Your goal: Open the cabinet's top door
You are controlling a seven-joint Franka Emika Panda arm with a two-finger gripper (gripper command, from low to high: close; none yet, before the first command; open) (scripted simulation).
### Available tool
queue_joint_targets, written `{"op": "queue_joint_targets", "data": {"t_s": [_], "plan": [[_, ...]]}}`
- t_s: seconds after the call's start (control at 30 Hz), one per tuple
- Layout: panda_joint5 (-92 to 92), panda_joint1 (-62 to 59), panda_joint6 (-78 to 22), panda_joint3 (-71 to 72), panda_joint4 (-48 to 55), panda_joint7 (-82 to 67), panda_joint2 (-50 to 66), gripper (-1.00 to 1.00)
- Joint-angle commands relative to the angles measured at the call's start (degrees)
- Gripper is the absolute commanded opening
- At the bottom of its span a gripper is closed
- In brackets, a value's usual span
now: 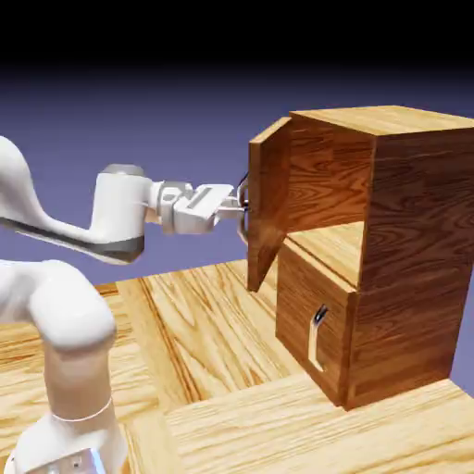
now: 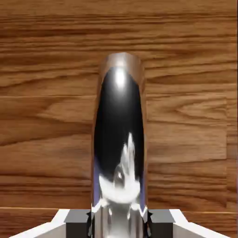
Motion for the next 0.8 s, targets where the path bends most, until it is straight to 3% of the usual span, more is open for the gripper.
{"op": "queue_joint_targets", "data": {"t_s": [0.0,0.3,0.77], "plan": [[2.59,0.28,-2.20,1.85,0.72,-0.33,0.75,-1.00],[22.16,-4.10,-24.23,20.22,13.51,0.35,12.74,-1.00],[34.98,-30.21,-51.47,48.95,38.57,5.67,29.51,-1.00]]}}
